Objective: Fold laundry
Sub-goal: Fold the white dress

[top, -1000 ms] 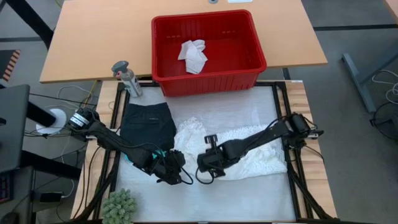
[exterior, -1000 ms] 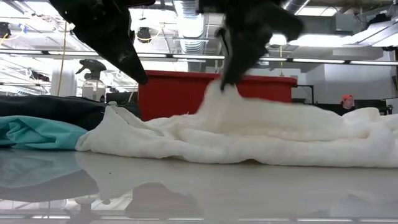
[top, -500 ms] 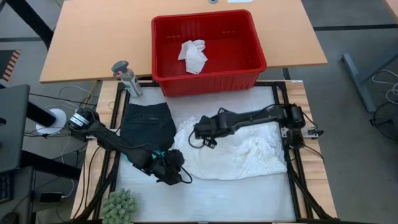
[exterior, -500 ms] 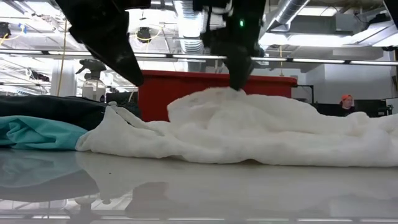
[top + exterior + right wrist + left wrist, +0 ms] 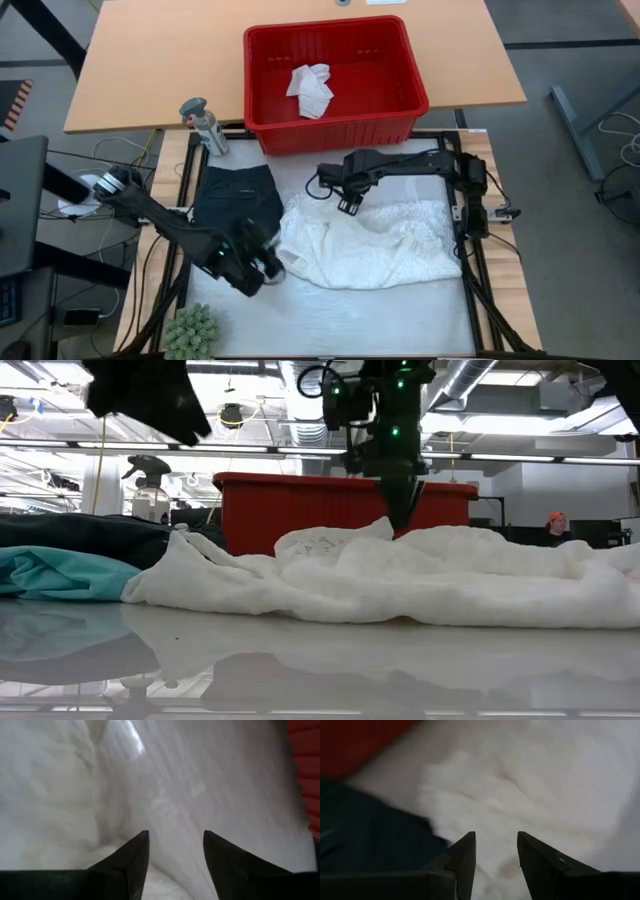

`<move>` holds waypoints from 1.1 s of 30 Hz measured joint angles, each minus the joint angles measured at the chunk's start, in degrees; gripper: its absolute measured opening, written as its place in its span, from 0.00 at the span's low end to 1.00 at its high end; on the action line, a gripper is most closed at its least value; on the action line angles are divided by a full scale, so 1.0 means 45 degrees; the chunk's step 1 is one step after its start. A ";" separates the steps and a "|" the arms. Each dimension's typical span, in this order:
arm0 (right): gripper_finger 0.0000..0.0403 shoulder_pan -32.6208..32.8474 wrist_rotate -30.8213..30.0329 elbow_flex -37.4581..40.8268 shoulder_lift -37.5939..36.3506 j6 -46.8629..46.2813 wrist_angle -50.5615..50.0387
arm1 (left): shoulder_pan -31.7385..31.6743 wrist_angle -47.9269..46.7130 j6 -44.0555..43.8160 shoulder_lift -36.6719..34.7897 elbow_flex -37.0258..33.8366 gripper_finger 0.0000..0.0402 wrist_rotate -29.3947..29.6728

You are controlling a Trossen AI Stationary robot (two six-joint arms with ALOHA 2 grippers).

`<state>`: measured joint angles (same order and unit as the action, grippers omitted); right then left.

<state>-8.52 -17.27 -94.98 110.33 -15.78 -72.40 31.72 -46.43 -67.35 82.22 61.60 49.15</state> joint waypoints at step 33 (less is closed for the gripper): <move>0.56 0.1528 0.0786 -0.0010 -0.7855 -0.1624 -0.0233 | -0.6829 0.7136 1.0105 -0.1170 -0.4154 0.63 -0.6474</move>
<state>-1.65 -13.74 -95.02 74.98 -23.09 -73.45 0.99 -14.31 -21.88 76.95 42.90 20.02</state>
